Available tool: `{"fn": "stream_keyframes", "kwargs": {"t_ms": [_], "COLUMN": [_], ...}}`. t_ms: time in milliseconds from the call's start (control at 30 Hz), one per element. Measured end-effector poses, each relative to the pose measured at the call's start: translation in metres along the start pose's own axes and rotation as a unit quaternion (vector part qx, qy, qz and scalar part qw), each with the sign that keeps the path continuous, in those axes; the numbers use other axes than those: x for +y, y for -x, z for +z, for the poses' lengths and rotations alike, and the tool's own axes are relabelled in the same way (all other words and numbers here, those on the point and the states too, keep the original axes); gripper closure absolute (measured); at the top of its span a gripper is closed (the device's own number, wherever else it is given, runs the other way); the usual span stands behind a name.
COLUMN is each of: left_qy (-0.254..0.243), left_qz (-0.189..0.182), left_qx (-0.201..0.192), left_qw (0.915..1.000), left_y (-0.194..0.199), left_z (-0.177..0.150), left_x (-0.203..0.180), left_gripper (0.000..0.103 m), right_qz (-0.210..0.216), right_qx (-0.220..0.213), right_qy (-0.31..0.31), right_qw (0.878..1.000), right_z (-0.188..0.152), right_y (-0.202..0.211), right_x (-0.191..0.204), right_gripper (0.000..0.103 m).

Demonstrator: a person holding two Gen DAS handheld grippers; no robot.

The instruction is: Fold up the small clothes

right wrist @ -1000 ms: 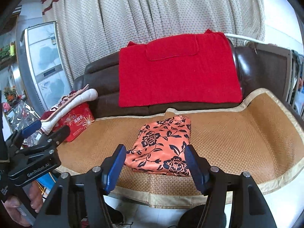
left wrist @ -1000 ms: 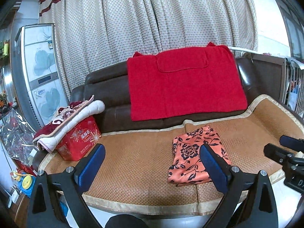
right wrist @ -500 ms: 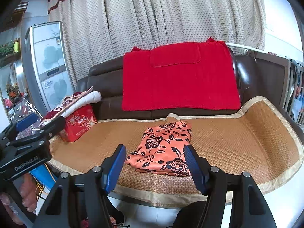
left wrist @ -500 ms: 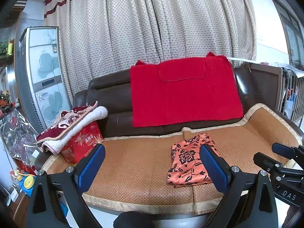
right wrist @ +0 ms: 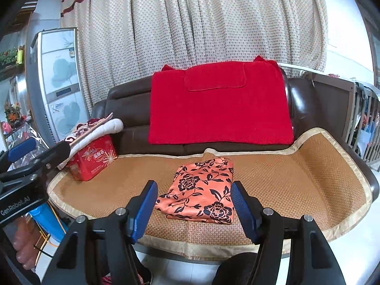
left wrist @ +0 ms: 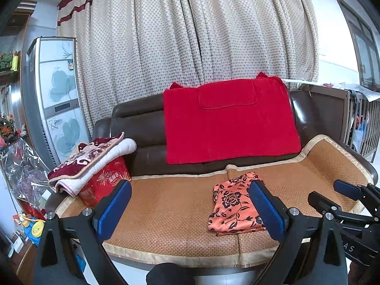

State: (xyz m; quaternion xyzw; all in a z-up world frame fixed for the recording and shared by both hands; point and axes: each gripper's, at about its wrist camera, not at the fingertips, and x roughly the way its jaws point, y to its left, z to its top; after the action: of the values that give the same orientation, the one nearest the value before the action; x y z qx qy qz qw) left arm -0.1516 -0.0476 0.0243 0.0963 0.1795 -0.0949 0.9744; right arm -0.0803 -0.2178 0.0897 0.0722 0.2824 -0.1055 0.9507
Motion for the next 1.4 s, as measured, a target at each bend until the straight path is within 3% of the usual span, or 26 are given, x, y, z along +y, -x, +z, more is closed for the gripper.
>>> {"fn": "stream_keyframes", "kwargs": {"t_ms": [1400], "left_qy": [0.023], "left_qz": [-0.011], "left_qx": [-0.006], "left_qw": [0.9997], "left_y": [0.005], "left_z": [0.014], "left_x": [0.012], "left_gripper": [0.004], "right_qz": [-0.017], "right_qx": [-0.015], "right_qy": [0.006], "right_qw": [1.000], "right_z": [0.014], "right_y": [0.010], "right_x": [0.004], "right_gripper": [0.035]}}
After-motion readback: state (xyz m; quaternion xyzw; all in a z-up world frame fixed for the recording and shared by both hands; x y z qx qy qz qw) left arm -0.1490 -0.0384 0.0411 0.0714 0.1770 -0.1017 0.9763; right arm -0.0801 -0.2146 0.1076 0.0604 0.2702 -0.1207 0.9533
